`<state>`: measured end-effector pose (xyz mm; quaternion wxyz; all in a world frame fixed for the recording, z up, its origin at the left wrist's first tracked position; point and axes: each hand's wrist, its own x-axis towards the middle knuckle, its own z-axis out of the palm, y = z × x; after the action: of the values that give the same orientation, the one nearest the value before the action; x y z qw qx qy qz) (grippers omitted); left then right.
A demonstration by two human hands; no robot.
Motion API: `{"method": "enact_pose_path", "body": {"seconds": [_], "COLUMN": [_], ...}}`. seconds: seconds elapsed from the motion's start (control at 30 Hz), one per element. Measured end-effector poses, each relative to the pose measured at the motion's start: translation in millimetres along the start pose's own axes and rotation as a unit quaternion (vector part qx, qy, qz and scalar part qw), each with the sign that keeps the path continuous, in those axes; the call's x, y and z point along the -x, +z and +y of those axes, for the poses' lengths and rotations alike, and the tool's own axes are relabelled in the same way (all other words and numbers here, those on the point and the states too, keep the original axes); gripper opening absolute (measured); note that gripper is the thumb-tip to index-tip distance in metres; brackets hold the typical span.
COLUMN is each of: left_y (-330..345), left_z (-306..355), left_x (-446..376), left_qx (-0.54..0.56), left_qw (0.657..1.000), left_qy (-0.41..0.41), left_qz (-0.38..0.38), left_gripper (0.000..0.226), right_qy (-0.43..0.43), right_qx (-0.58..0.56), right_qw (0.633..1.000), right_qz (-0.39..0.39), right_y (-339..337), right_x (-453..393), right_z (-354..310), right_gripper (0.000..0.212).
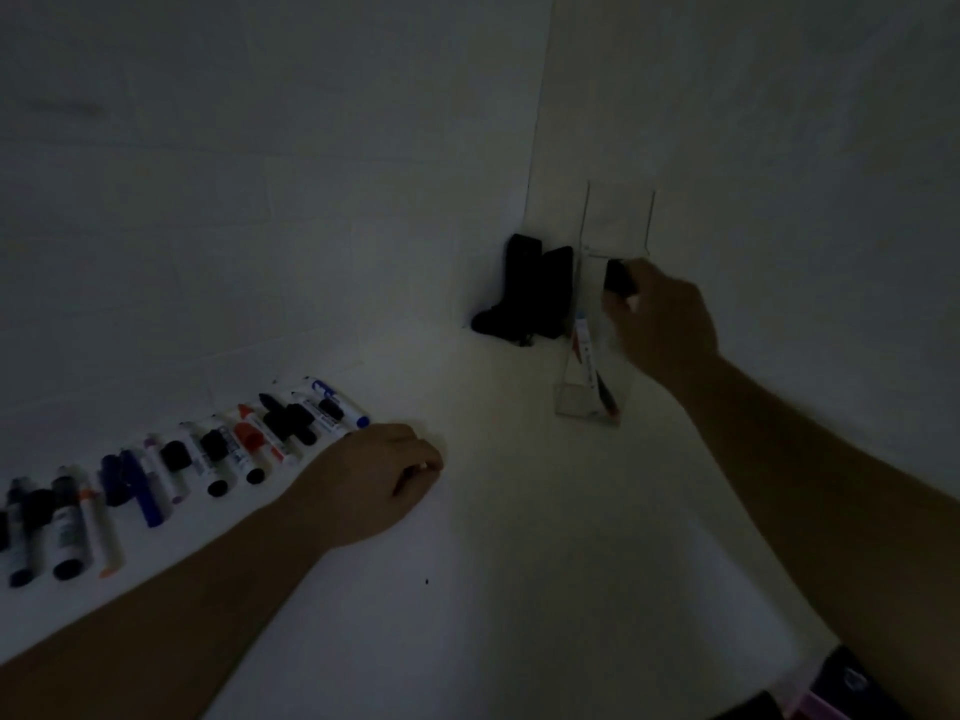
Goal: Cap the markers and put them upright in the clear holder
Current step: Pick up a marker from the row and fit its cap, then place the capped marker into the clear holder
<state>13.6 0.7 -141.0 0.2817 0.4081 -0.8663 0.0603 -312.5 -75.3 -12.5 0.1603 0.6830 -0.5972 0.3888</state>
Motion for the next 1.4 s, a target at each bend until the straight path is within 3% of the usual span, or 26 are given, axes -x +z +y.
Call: {"method": "enact_pose_path", "body": {"seconds": [0.1,0.2,0.3,0.5,0.57,0.67,0.73,0.9,0.97,1.03,1.17,1.23,1.33,1.4], "left_y": [0.1,0.5,0.2,-0.7,-1.3,-1.6,-5.4,-26.5,-26.7,-24.5,-23.0,-23.1,-22.8,-24.0], "left_z": [-1.7,-2.4,-1.4,-2.4,-3.4,-5.0,-6.6,-16.9,-14.3,-9.7,-13.0,-13.9,-14.0,-14.6], "left_x": [-0.2,-0.5,0.0,-0.9,-0.6,1.1,0.5,1.6,10.5,19.2,19.9,20.0,20.3,19.6], "left_qx": [0.005,0.007,0.014,0.017,0.021,0.023,0.020,0.008,-0.008,-0.013,-0.003,0.008,0.023,0.025], "left_qw": [1.000,1.000,1.000,1.000,0.999,0.999,0.997,0.989,0.994,0.997,0.998,0.999,0.998,0.999], "left_qy": [0.005,0.005,0.002,-0.005,-0.007,-0.030,-0.046,-0.045,-0.023,-0.021,-0.010,-0.011,-0.007,-0.005], "left_qz": [-0.010,-0.008,-0.008,-0.020,-0.023,-0.032,-0.059,-0.141,-0.102,-0.069,-0.055,-0.049,-0.049,-0.044], "left_gripper": [0.019,0.016,0.015,0.019,0.024,0.028,0.024,0.019,0.018,0.032,0.037,0.037,0.038,0.038], "right_qy": [0.025,0.028,0.012,0.018,0.016,0.002,-0.048,-0.163,-0.191,-0.196,-0.178,-0.177,-0.204,-0.191], "right_qx": [0.015,0.070,0.046,0.030,0.019,-0.027,-0.065,-0.192,-0.217,-0.229,-0.201,-0.171,-0.115,-0.016], "right_qw": [0.998,0.995,0.995,0.989,0.992,1.000,0.997,0.951,0.924,0.896,0.845,0.857,0.909,0.927], "right_qz": [-0.051,-0.067,-0.092,-0.141,-0.126,-0.003,0.016,-0.177,-0.251,-0.326,-0.463,-0.452,-0.344,-0.323], "right_y": [11.7,13.9,19.5,20.6,16.8,17.9,32.1,91.5,110.7,121.0,131.3,134.8,135.9,129.1], "right_x": [9.2,13.5,14.8,15.1,19.9,36.1,47.0,70.3,73.3,70.5,62.0,61.9,64.7,64.9], "right_z": [-3.7,-5.1,0.2,6.5,1.3,-16.4,-35.7,-104.8,-130.7,-152.9,-171.6,-167.9,-154.2,-143.0], "right_gripper": [0.044,0.035,0.024,0.026,0.033,0.048,0.043,0.042,0.042,0.045,0.053,0.048,0.016,0.029]}}
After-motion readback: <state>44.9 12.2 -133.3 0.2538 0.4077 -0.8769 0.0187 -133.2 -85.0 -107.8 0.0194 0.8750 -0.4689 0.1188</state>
